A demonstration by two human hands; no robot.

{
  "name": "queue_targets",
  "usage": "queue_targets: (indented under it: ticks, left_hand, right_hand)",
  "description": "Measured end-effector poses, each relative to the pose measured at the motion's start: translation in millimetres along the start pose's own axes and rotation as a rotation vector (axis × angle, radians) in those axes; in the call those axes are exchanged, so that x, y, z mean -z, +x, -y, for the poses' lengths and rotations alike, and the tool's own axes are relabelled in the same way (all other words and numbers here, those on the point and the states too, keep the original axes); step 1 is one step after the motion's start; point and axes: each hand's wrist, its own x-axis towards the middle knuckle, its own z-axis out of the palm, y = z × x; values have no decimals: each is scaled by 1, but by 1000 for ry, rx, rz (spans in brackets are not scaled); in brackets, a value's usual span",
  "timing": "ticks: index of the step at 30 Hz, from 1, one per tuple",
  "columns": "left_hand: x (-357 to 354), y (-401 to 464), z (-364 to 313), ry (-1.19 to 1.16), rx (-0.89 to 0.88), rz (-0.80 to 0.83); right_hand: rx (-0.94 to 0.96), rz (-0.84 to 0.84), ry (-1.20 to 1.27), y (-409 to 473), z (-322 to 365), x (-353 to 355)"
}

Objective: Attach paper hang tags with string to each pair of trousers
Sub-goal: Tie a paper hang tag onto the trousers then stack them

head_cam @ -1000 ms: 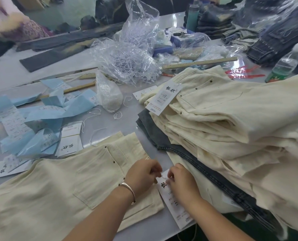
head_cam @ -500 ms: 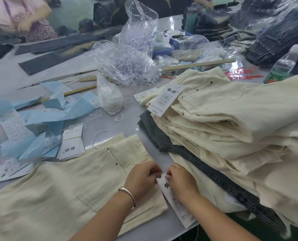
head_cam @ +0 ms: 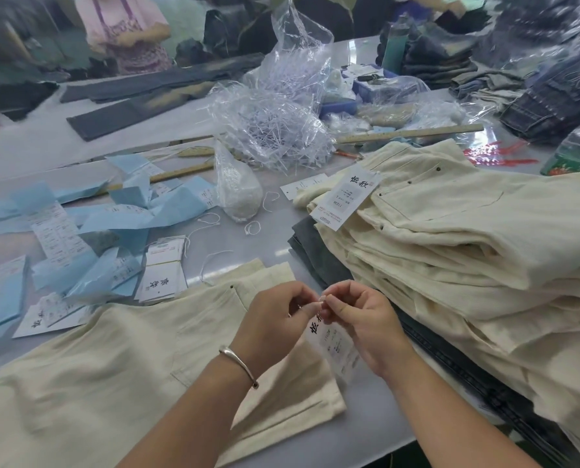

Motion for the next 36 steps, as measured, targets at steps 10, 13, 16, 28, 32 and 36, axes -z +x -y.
queue_targets:
  ticks: [10,13,16,28,32,36]
  left_hand:
    - [33,-8,-3,31,-73,-69]
    - [40,-10,-1,36,-81,-66]
    - [47,-12,3,29,-85,-84]
    - [67,-14,11,-86,-23,-74]
    - [64,-14,13,-79,0,-81]
    - [58,-16,16,-73,16,-86]
  right_hand:
    - [-100,154,224,4,5,-24]
    - [-113,160,231,7,5,-30]
    - [-110,158,193,8,5,-41]
    - [-131,199,164,13,4,-66]
    - [-121,183,142,12,0,-65]
    - [-88,167,95,9,-2,-60]
